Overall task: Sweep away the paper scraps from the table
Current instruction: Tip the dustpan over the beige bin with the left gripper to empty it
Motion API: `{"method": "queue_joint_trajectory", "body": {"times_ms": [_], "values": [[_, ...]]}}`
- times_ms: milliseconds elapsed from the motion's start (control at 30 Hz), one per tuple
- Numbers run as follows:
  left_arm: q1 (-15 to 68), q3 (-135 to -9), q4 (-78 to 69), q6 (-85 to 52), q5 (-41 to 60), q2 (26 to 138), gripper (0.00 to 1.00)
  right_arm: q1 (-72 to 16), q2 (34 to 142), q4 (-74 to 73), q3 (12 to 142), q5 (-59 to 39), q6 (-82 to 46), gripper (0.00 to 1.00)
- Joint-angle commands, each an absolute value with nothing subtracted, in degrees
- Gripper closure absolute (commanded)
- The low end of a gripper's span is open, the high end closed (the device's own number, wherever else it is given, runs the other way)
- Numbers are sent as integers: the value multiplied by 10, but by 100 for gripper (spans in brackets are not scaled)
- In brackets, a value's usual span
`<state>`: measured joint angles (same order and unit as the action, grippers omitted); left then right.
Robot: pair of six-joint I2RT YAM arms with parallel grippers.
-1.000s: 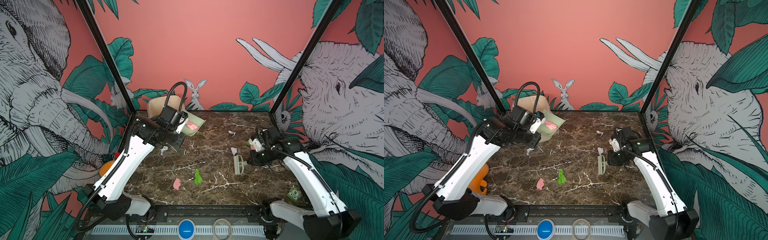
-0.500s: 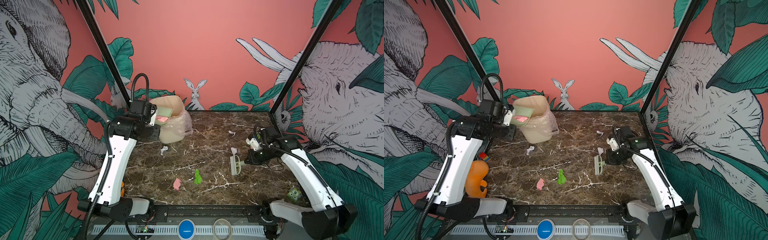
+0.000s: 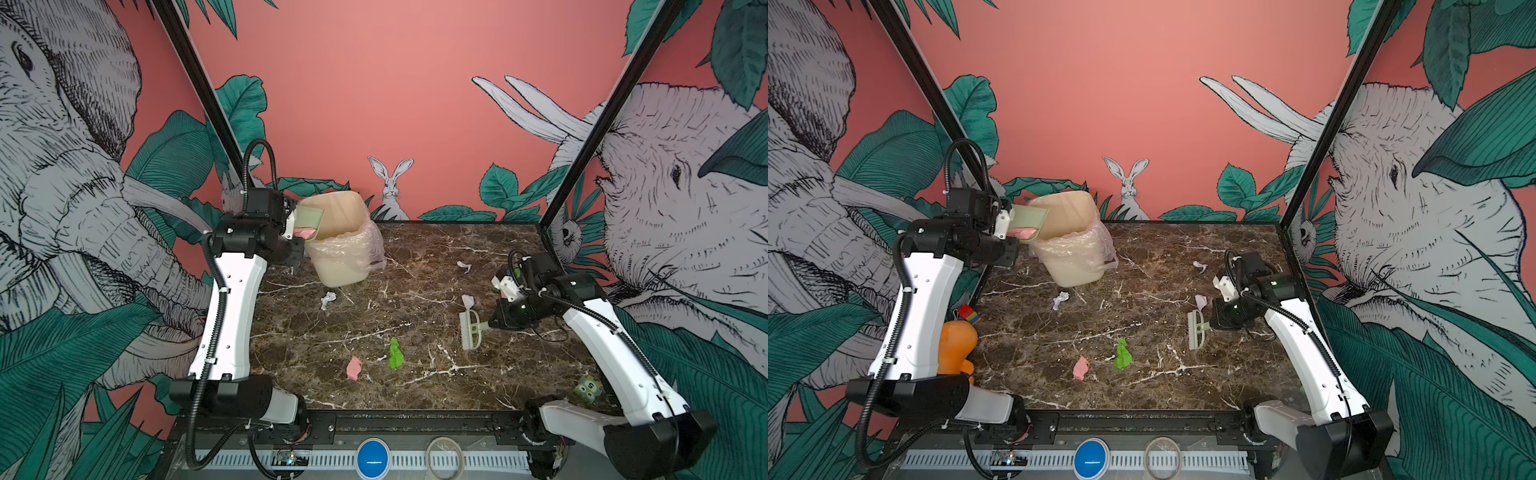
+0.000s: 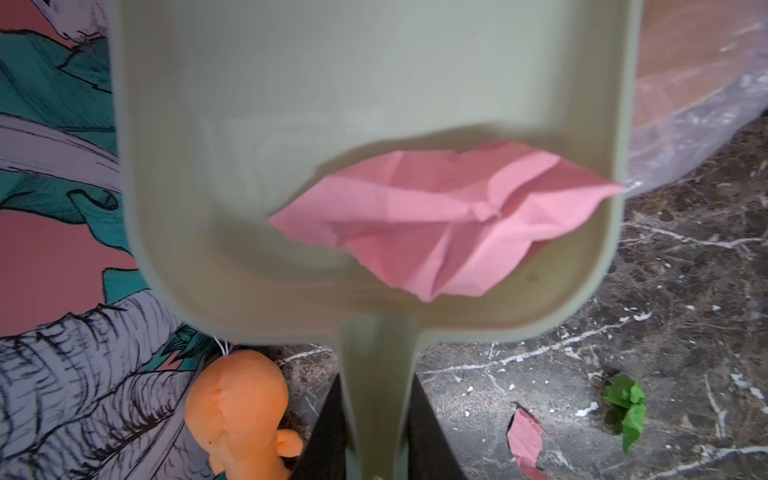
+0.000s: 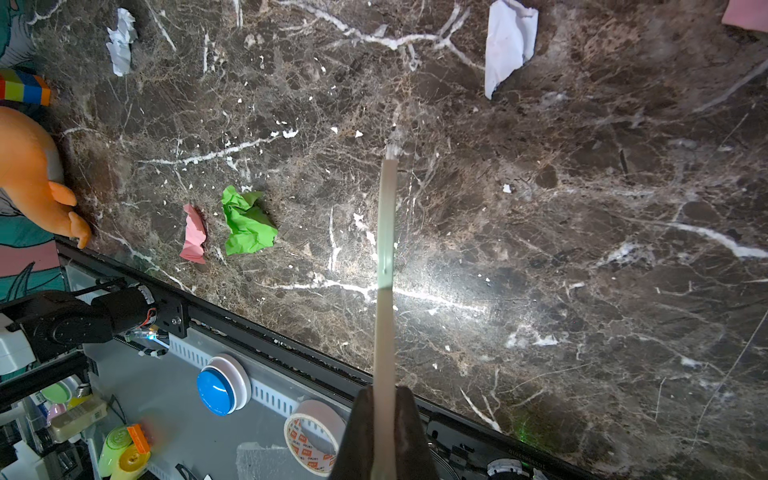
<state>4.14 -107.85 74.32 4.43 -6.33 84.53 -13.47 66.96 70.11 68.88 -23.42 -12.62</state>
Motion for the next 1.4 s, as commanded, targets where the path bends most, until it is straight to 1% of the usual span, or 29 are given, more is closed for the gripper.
{"method": "queue_joint_trajectory", "body": {"times_ms": [0, 267, 467, 567, 667, 900, 1033, 1100, 1167, 1267, 1367], "values": [[37, -1125, 759, 83, -98, 877, 95, -133, 661, 705, 687, -243, -119, 100], [48, -1224, 787, 120, -142, 957, 94, -133, 671, 699, 689, -251, -122, 100], [108, -1236, 790, 156, -252, 988, 95, -133, 677, 706, 696, -250, -120, 100], [127, -1237, 789, 172, -305, 1001, 96, -133, 677, 708, 696, -250, -120, 100], [141, -1236, 782, 181, -337, 1009, 96, -133, 675, 709, 695, -250, -119, 100], [188, -1201, 741, 226, -467, 1022, 97, -133, 674, 703, 689, -253, -120, 100], [212, -1166, 677, 282, -531, 1010, 97, -133, 672, 702, 685, -254, -119, 100], [226, -1126, 611, 336, -567, 995, 98, -133, 673, 701, 682, -255, -118, 100], [242, -1074, 514, 419, -611, 977, 98, -133, 672, 696, 679, -256, -119, 100], [254, -1029, 423, 505, -636, 962, 98, -133, 669, 690, 673, -261, -122, 100], [256, -1002, 367, 565, -655, 954, 98, -133, 665, 688, 667, -261, -122, 100]]}}
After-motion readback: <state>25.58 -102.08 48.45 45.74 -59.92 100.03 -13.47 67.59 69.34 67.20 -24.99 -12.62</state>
